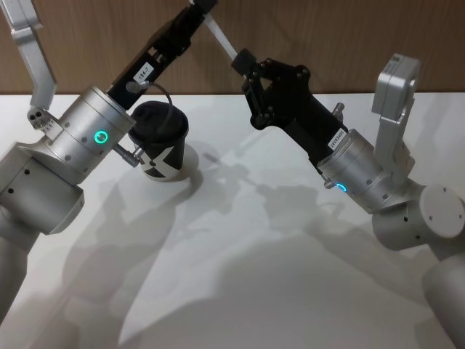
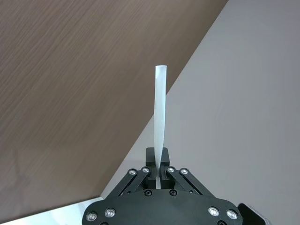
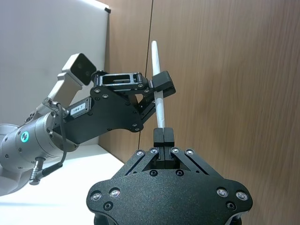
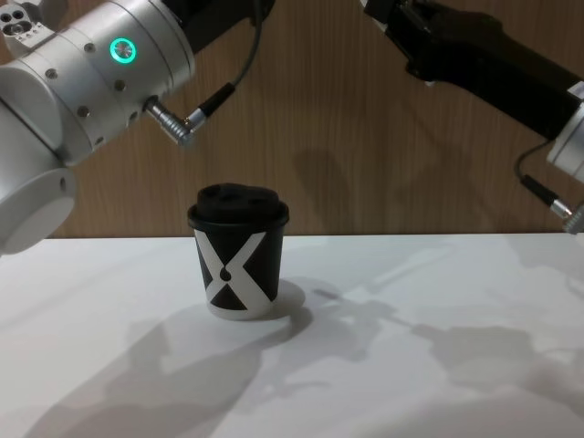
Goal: Pick up the straw with one hand, pass it to the other hand, and insert it into the cup.
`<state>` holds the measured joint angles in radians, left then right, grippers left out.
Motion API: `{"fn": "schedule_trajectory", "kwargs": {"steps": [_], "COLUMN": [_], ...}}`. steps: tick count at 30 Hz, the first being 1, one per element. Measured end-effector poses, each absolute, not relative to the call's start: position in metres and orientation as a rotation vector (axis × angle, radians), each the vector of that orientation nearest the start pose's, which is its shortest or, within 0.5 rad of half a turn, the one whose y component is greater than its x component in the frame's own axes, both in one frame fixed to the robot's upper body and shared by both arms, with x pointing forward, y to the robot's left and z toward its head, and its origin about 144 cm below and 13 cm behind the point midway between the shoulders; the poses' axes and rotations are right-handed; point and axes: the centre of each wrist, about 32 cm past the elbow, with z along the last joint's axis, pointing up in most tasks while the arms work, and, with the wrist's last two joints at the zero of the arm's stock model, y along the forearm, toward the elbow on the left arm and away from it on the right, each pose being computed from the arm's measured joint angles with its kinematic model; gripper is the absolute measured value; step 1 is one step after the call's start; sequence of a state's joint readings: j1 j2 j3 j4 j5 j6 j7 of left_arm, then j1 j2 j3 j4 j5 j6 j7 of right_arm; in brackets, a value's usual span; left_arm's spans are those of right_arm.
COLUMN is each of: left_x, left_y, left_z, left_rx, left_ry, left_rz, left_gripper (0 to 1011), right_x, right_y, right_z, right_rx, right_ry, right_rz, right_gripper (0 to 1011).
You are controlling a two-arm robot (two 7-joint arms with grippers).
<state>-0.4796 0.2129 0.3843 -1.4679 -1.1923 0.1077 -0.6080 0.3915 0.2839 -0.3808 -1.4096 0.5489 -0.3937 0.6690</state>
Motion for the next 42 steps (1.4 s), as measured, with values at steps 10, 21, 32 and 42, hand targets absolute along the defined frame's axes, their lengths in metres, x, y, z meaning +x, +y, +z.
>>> {"fn": "schedule_trajectory", "kwargs": {"steps": [10, 21, 32, 42], "left_x": [0.559, 0.557, 0.556, 0.554], "left_y": [0.178, 0.179, 0.186, 0.196], "left_z": [1.271, 1.271, 1.271, 1.272], "left_rx": [-0.746, -0.719, -0.623, -0.533], "left_ry": [0.366, 0.311, 0.194, 0.079], "left_rz": [0.412, 0.452, 0.563, 0.688], "left_gripper": [7, 7, 8, 7], "right_x": [0.548, 0.548, 0.548, 0.548], "right_y": [-0.211, -0.211, -0.211, -0.211], "right_z": [1.218, 1.218, 1.218, 1.218], "right_rx": [0.422, 0.422, 0.422, 0.422], "right_ry": [-0.332, -0.332, -0.332, -0.332], "right_rz": [-0.595, -0.595, -0.595, -0.596], "right_gripper": [141, 483, 857, 1001]}}
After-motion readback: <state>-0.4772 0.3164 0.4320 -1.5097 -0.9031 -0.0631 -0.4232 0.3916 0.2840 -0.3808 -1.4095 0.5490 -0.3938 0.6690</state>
